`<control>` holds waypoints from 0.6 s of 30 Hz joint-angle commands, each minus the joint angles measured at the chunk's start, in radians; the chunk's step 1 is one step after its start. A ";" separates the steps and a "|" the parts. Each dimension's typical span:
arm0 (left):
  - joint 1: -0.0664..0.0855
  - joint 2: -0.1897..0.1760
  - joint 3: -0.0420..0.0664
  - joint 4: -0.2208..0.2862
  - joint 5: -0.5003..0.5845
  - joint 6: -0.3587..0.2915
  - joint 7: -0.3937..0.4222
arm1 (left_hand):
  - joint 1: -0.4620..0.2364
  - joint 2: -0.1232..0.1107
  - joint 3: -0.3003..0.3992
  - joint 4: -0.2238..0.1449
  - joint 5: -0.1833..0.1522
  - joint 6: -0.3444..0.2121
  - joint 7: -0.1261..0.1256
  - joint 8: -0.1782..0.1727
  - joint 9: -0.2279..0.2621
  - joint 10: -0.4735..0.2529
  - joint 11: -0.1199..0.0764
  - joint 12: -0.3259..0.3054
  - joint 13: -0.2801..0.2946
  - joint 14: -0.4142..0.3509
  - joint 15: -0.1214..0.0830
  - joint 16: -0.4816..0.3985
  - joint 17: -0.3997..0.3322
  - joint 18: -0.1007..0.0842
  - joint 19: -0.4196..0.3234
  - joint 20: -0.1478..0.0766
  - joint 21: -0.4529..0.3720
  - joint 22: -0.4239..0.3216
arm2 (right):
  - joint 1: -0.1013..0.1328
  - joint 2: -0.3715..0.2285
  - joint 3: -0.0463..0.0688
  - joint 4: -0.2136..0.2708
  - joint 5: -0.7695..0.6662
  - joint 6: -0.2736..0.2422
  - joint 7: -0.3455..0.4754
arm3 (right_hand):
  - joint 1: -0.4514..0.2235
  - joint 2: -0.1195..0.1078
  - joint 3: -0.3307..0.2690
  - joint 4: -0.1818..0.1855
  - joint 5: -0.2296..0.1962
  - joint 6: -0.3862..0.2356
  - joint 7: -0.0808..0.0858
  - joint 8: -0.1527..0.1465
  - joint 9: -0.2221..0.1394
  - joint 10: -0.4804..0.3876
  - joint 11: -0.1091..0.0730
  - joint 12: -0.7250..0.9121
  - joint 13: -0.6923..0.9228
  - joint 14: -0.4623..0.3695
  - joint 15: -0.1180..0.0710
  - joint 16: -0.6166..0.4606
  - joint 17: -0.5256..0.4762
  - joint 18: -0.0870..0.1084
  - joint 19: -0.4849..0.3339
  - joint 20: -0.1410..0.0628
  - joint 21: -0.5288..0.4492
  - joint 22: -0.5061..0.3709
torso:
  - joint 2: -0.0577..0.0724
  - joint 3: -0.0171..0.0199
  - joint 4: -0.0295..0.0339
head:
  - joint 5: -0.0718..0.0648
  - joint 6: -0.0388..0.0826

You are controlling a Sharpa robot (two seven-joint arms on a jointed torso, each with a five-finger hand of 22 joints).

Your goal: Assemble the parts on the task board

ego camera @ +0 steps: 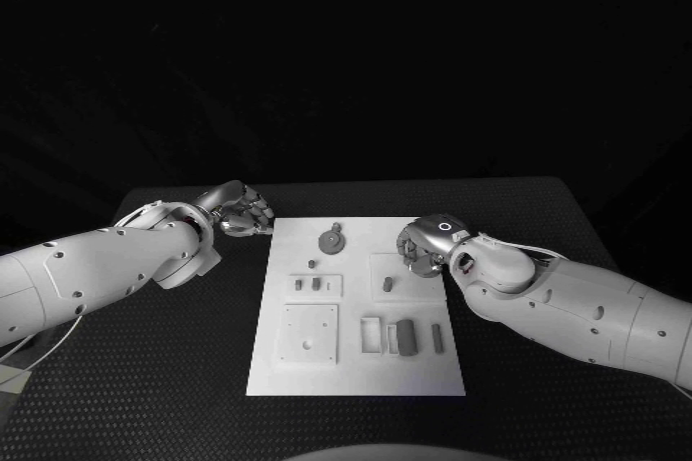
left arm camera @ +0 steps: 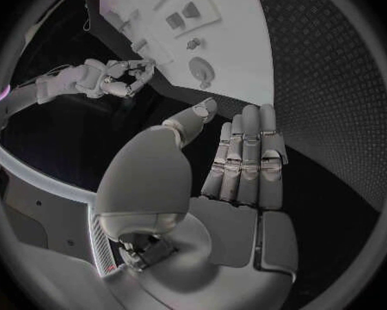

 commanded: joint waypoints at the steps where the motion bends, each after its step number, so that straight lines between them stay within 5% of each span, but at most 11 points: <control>1: 0.001 0.000 0.001 0.002 -0.003 -0.002 0.003 | 0.008 0.000 0.000 -0.001 0.004 -0.007 0.001 0.004 -0.001 -0.006 -0.002 0.000 -0.001 0.009 0.001 -0.006 0.002 0.006 0.007 -0.001 0.003 -0.001 | 0.001 -0.009 0.005 0.018 -0.011 0.005 -0.006 | 0.001 -0.012 0.006 0.000 0.004 0.006 0.000 0.004 0.001 0.006 0.000 0.005 0.002 0.000 -0.008 -0.005 0.000 0.099 0.003 -0.004 0.006 0.001 | 0.000 0.0003 -0.0009 | 0.001 -0.001; 18: 0.001 0.001 0.001 0.003 -0.003 -0.001 0.001 | 0.008 0.000 0.000 -0.001 0.005 -0.007 0.001 0.005 -0.002 -0.006 -0.003 0.000 -0.001 0.010 0.001 -0.006 0.004 0.007 0.008 -0.001 0.004 -0.001 | 0.003 -0.017 0.012 0.031 -0.001 0.011 -0.008 | -0.001 -0.012 0.007 0.000 0.004 0.007 0.000 0.004 0.001 0.007 -0.001 0.005 0.003 0.001 -0.009 -0.006 0.000 0.099 0.003 -0.004 0.007 0.001 | 0.000 0.0018 -0.0016 | -0.001 0.000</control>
